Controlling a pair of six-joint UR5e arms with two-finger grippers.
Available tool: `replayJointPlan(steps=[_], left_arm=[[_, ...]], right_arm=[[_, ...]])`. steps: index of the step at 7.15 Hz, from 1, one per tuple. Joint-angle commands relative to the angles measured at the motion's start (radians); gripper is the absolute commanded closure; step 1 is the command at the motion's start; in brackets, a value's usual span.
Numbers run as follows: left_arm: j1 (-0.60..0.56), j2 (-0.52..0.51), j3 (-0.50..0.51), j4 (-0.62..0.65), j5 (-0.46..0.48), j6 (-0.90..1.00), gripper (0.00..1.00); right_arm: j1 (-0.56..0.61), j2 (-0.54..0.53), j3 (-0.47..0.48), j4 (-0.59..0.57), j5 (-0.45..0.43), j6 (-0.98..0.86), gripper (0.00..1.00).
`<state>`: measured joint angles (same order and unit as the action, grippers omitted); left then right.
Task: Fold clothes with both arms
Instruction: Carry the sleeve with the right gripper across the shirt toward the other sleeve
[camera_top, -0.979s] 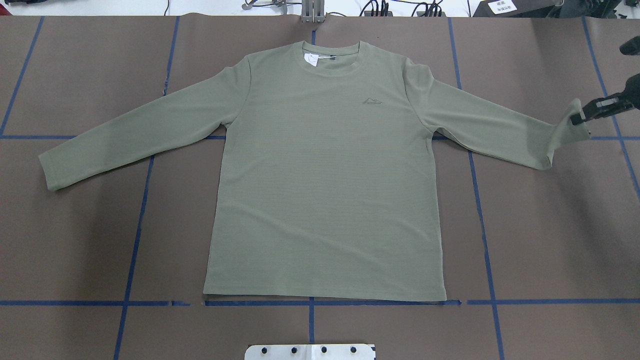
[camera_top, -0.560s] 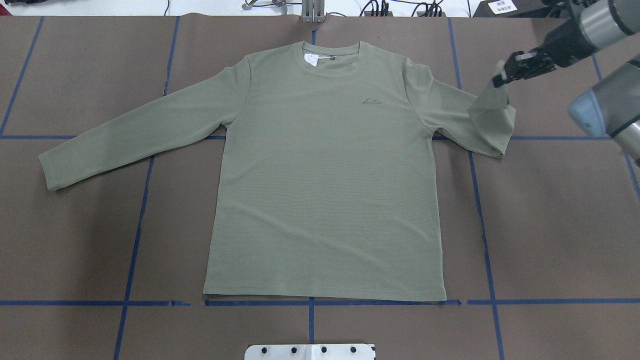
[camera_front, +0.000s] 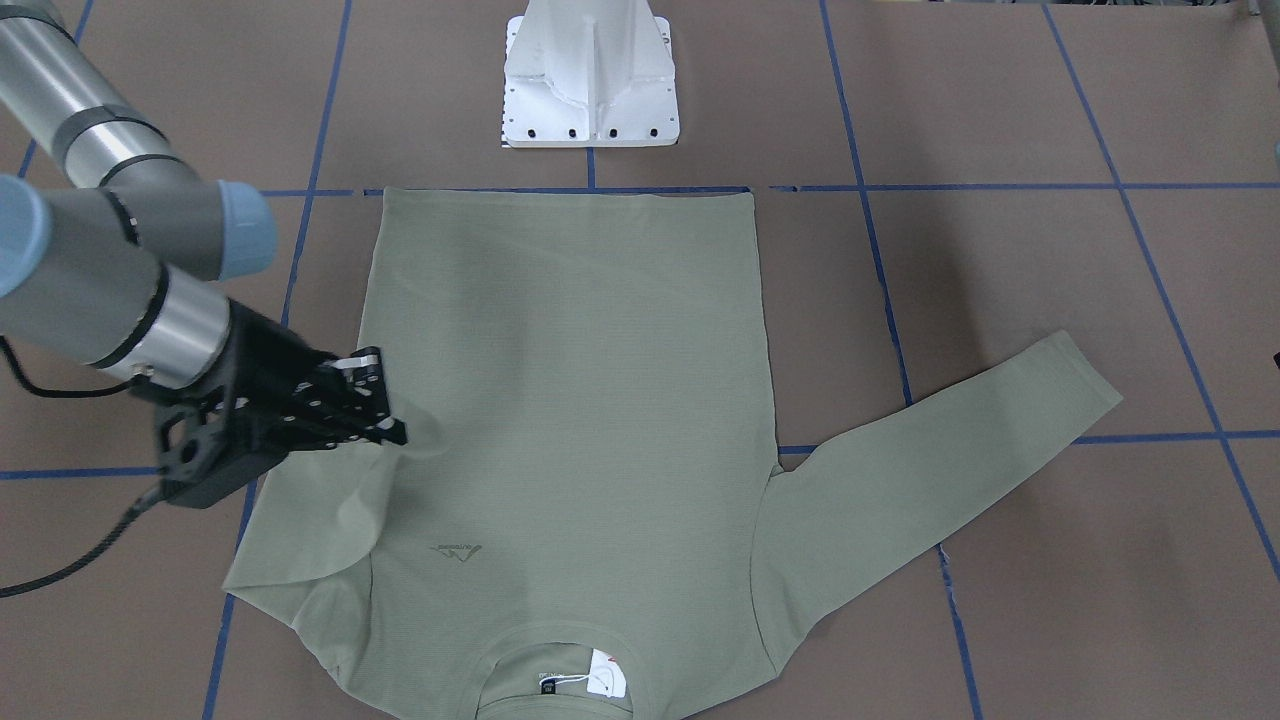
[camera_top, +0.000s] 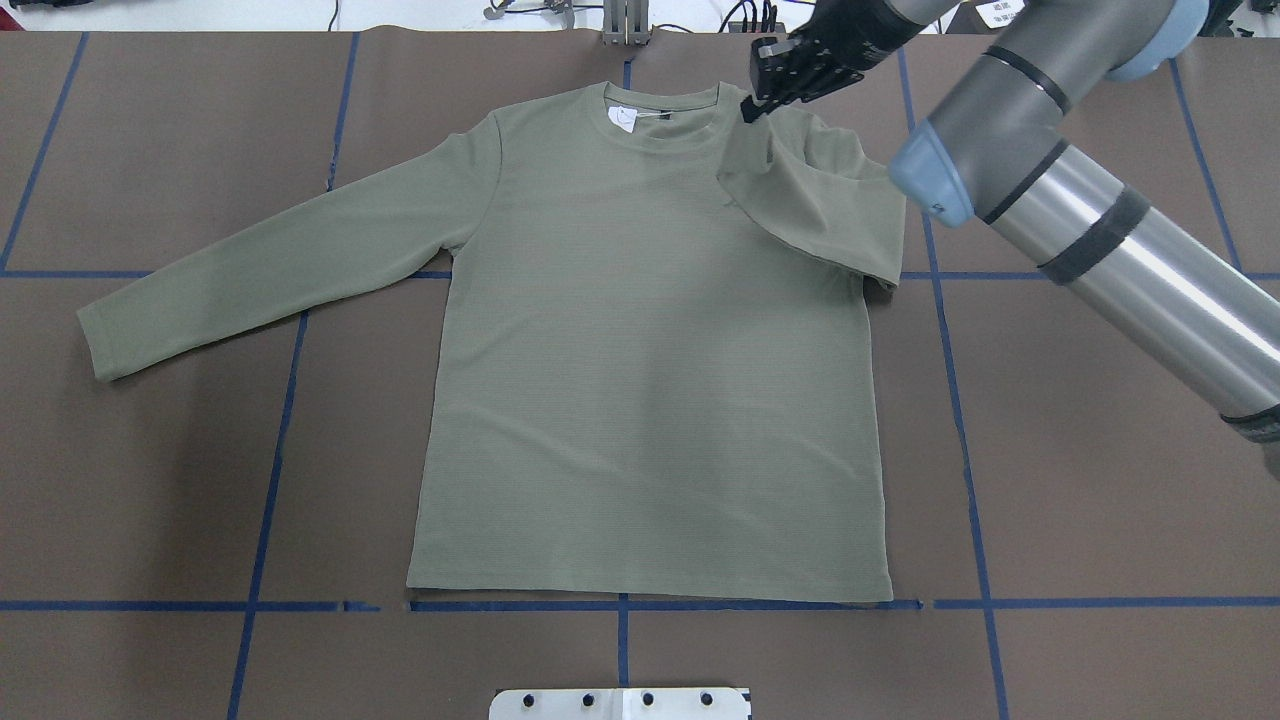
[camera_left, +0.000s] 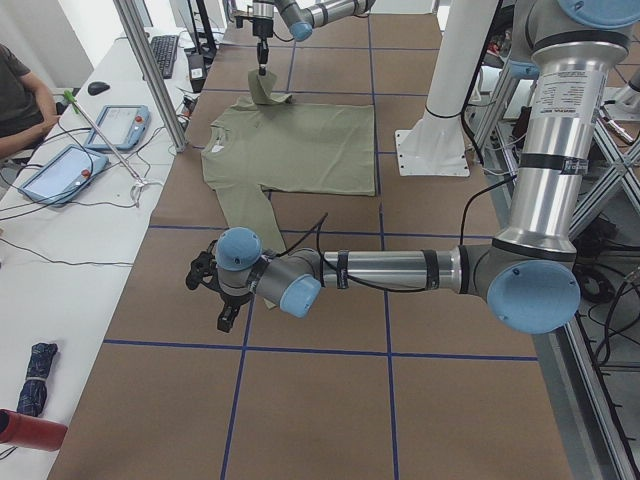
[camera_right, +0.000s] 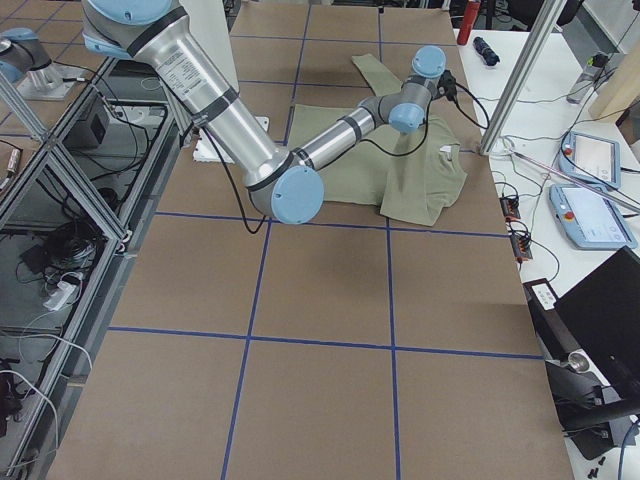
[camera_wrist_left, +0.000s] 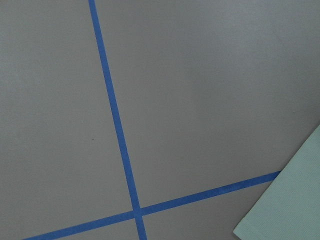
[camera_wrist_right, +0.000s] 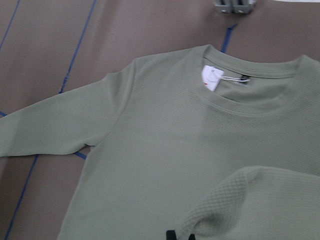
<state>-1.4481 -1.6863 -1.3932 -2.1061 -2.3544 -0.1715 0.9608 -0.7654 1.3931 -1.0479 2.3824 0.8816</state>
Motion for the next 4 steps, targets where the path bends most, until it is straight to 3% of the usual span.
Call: replayJointPlan(steps=[1, 3, 4], left_arm=[[0.000, 0.002, 0.003, -0.002, 0.001, 0.004, 0.00], [0.000, 0.002, 0.008, -0.002, 0.001, 0.003, 0.00], [0.000, 0.004, 0.008, -0.002, 0.001, 0.001, 0.00]], right_arm=[[-0.184, 0.163, -0.047, -0.060, -0.231, 0.075, 1.00], [-0.295, 0.240, -0.161, -0.057, -0.371, 0.077, 1.00], [-0.313, 0.238, -0.172, -0.057, -0.377, 0.076, 1.00]])
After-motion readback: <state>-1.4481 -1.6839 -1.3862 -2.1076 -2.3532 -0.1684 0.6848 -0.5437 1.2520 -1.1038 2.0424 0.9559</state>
